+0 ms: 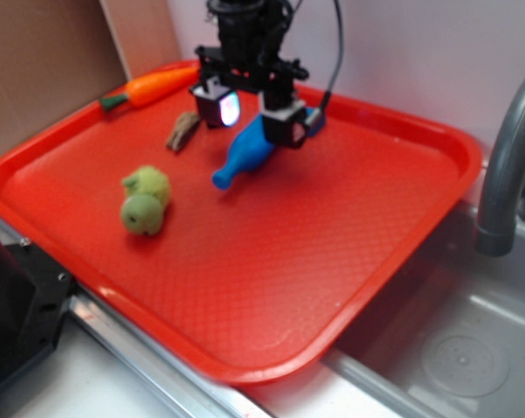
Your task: Grab the blue bottle.
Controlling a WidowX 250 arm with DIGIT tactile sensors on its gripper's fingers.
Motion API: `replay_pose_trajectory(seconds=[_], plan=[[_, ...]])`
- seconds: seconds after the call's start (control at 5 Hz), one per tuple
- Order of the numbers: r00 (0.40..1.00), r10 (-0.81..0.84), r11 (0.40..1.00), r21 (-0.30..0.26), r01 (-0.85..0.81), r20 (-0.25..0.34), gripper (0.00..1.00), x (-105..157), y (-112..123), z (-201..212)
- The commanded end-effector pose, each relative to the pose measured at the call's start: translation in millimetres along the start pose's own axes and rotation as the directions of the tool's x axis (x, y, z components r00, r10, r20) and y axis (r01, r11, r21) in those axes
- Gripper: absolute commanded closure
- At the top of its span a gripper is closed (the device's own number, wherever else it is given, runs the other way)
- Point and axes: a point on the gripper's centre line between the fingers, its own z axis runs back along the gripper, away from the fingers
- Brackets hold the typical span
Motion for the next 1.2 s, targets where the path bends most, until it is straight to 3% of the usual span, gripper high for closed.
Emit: replay_pose_trajectory(seconds=[0.0, 0.2, 0.4, 0.8, 1.0], plan=[[1.0, 0.013, 1.0, 0.004, -0.013, -0.011, 0.4, 11.2, -3.4, -16.7], [0.998, 0.0, 0.999, 0.033, -0.002, 0.061, 1.0, -0.5, -4.6, 28.0], [0.985, -0.075, 0.995, 0.072, 0.065, 0.154, 1.0, -38.4, -10.8, 75.8], [0.99, -0.067, 0.998, 0.006, 0.067, 0.121, 1.0, -100.1, -24.6, 175.5], [0.993, -0.063, 0.997, -0.028, 0.066, 0.097, 1.0, -99.7, -16.1, 226.4]])
